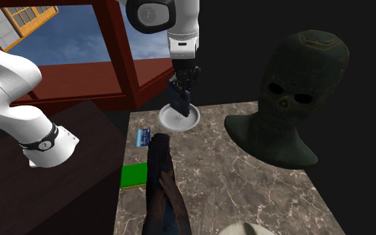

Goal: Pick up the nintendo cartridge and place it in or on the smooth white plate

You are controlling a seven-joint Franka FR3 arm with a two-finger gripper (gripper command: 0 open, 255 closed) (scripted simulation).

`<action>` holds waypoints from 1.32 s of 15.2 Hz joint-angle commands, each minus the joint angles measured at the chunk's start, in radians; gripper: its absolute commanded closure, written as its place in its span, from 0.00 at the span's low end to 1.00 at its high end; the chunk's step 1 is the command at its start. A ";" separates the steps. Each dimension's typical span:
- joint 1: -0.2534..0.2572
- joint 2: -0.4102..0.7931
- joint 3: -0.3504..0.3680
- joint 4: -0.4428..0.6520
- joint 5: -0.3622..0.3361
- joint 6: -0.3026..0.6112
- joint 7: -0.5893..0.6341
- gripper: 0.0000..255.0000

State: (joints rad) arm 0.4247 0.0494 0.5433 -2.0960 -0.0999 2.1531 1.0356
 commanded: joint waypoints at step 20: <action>0.006 0.063 -0.005 -0.056 -0.050 0.108 0.039 0.00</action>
State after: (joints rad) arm 0.4307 0.1128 0.5384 -2.1521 -0.1502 2.2615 1.0747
